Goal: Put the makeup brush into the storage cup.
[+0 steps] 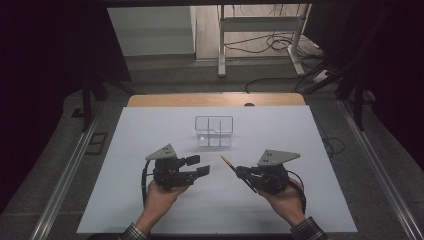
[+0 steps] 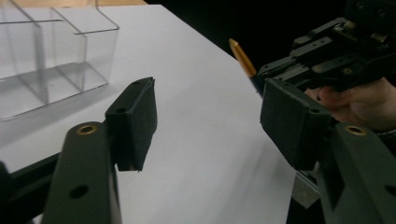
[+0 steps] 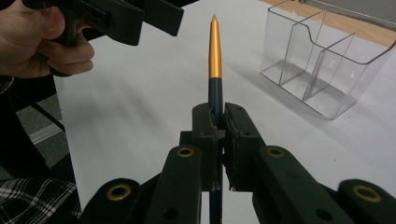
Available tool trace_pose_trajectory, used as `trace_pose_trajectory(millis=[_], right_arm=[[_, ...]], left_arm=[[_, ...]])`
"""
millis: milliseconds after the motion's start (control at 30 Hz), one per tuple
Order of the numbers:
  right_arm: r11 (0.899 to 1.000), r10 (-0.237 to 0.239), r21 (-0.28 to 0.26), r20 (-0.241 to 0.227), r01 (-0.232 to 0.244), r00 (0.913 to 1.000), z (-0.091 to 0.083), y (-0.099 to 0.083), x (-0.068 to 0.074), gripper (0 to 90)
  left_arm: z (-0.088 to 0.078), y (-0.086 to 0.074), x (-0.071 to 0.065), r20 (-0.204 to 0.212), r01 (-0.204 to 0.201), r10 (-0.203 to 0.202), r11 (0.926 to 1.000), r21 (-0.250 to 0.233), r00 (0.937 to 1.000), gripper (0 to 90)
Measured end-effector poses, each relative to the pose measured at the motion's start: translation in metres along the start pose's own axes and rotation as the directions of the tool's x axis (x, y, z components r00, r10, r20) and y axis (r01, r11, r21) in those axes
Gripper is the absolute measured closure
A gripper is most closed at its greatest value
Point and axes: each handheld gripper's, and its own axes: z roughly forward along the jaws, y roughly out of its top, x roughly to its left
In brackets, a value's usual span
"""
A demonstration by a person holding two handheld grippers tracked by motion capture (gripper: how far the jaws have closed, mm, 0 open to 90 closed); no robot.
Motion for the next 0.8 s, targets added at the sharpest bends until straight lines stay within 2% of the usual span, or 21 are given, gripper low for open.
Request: trace_pose_trajectory(millis=[200, 300, 400, 700, 800], right_arm=[[1.000, -0.004, -0.014, 0.001, 0.004, 1.0000, 0.002, 0.001, 0.001, 83.2], [1.000, 0.000, -0.021, 0.000, 0.000, 1.0000, 0.003, 0.002, 0.002, 83.1], [1.000, -0.005, -0.021, 0.000, 0.005, 1.0000, 0.004, 0.002, 0.002, 83.2], [1.000, -0.017, -0.022, -0.010, 0.016, 0.9998, 0.009, 0.004, 0.007, 83.1], [0.999, -0.020, -0.025, -0.012, 0.020, 0.9997, 0.010, 0.004, 0.008, 83.2]], left_arm=[[0.011, 0.003, 0.002, 0.053, 0.032, -0.032, 0.9995, -0.002, 0.9981, 44.4], [0.016, 0.004, 0.004, 0.088, 0.060, -0.059, 0.9982, -0.007, 0.9944, 46.6], [0.020, 0.004, 0.006, 0.106, 0.065, -0.064, 0.9979, -0.001, 0.9922, 48.9], [0.032, 0.005, 0.009, 0.174, 0.114, -0.112, 0.9935, -0.004, 0.9785, 53.3], [0.035, 0.005, 0.009, 0.197, 0.133, -0.130, 0.9910, -0.004, 0.9717, 54.9]])
